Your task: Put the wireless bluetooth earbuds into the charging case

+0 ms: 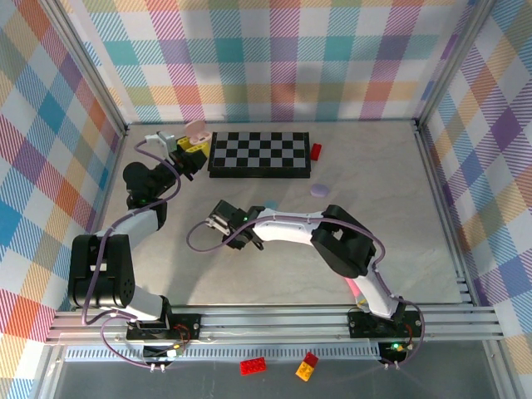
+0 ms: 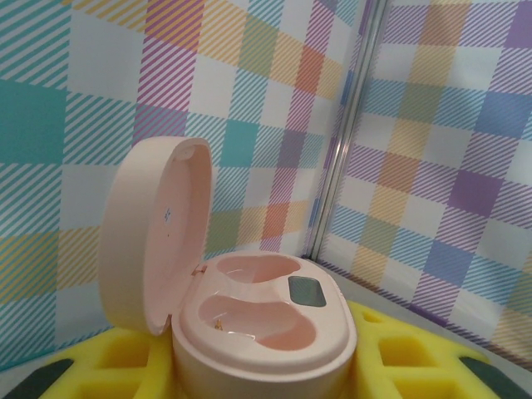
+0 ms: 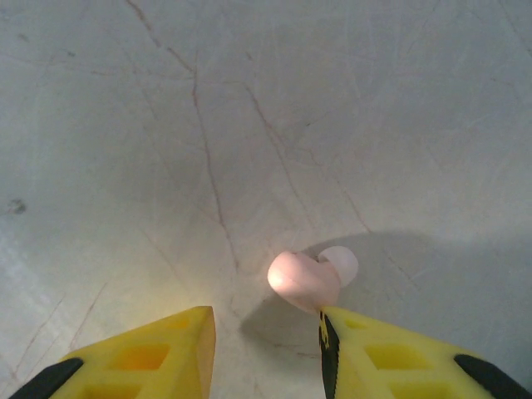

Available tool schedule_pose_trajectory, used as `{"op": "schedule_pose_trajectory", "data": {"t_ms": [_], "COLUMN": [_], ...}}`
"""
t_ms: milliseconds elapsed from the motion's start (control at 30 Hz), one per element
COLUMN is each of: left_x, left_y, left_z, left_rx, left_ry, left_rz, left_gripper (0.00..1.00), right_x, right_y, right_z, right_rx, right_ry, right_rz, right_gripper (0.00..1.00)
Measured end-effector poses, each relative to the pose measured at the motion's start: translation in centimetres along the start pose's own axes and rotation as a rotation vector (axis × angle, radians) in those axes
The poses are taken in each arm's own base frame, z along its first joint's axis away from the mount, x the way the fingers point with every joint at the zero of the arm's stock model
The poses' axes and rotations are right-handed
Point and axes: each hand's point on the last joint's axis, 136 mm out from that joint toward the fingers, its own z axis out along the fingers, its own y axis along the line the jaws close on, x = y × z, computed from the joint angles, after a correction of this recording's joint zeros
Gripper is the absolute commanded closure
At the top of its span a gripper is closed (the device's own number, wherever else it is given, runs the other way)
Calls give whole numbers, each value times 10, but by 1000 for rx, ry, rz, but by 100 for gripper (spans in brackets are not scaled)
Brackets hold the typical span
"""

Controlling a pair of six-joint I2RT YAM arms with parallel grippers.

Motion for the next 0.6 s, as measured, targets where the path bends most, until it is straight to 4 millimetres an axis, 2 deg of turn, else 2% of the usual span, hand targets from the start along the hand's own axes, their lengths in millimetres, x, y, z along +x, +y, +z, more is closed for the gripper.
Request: {"op": "schedule_pose_trajectory", "data": {"t_ms": [133, 467, 600], "left_x": [0, 2, 1], "left_y": [0, -1, -2], "left_z": [0, 0, -1], "left_rx": [0, 2, 4], "left_ry": [0, 14, 13], "left_rz": [0, -12, -10], "left_gripper": [63, 63, 63], "right_x": [-2, 11, 1], "right_y": [-3, -8, -17], "right_z": [1, -4, -14], "right_rx": [17, 44, 76], "right_ry": [15, 85, 80], "right_rz": [-2, 76, 124], "right_gripper": [63, 59, 59]}}
